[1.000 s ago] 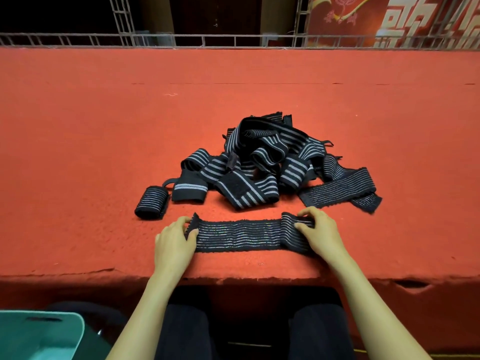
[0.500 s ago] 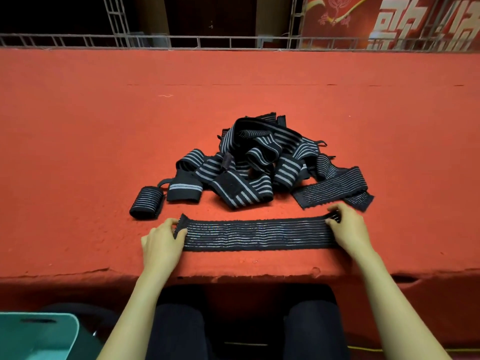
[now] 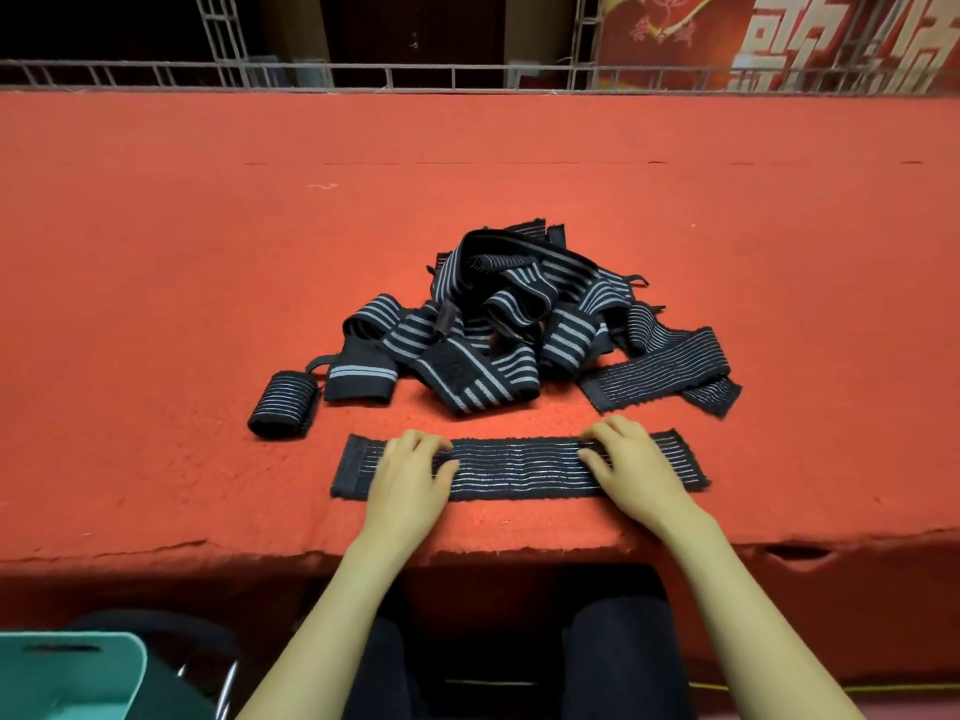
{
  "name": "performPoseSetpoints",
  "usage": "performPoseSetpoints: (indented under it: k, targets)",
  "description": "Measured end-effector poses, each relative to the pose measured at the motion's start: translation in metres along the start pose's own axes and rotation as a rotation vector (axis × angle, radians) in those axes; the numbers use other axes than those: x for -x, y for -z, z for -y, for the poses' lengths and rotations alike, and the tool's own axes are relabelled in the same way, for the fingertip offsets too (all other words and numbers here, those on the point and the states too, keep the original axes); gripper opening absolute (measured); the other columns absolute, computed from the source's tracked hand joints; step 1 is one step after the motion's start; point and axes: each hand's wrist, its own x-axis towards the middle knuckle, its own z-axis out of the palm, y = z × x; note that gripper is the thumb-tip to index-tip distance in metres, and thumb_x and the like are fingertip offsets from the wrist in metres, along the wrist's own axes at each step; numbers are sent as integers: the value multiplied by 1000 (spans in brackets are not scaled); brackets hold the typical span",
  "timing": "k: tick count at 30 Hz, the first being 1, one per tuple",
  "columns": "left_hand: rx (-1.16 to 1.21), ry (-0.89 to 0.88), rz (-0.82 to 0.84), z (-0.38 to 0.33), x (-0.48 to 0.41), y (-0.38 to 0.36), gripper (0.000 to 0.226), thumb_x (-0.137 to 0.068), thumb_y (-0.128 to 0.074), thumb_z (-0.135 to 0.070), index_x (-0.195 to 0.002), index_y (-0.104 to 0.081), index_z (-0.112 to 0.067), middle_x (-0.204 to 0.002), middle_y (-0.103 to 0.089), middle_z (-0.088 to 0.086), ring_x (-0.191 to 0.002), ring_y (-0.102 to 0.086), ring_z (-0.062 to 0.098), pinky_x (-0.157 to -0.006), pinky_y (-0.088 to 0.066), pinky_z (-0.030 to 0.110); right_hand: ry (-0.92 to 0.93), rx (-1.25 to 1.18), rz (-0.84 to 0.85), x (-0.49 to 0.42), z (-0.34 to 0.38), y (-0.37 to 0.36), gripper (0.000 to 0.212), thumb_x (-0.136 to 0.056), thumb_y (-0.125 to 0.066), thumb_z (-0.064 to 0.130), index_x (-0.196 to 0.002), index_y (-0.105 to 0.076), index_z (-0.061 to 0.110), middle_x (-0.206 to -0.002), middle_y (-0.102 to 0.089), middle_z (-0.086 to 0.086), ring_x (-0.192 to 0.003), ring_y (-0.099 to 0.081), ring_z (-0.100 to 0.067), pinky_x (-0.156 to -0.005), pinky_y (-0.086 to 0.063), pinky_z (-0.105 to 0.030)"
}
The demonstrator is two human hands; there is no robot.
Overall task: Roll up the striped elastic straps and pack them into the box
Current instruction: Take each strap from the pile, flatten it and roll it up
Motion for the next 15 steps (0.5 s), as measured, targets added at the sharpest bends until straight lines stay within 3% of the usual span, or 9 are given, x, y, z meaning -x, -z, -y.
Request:
performPoseSetpoints:
  k: [4, 8, 11, 15]
  targets:
    - [-82, -100, 99, -20, 3, -19, 32, -91, -54, -39, -119, -59, -23, -117, -51, -5, -113, -43, 17, -98, -30, 30, 42, 12, 76, 4, 1, -4, 26, -94, -55, 32, -115, -60, 18, -113, -55, 1, -109, -48, -20, -98, -39, -37]
    - [-159, -76, 149, -36, -13, -22, 27, -91, -53, -36, -114, -57, -21, -116, -49, -2, -113, -41, 20, -97, -30, 31, 60, -96, 125, 3, -6, 4, 25, -93, -58, 27, -115, -62, 16, -115, -56, 2, -112, -48, -17, -101, -34, -28]
    - [-108, -147, 180, -55, -31, -25, 28, -91, -55, -30, -116, -58, -17, -121, -50, 0, -115, -42, 20, -99, -33, 30, -3, -207, 59, -4, -16, 12, 24, -92, -60, 23, -114, -63, 15, -113, -56, 2, -112, -49, -16, -99, -32, -23]
    - [-7, -264, 167, -84, -50, -35, 28, -92, -55, -26, -118, -59, -16, -122, -52, -1, -119, -42, 18, -100, -33, 27, -139, -172, -23, -23, -36, 20, 32, -90, -62, 21, -121, -59, 17, -120, -50, -1, -121, -42, -22, -104, -29, -29]
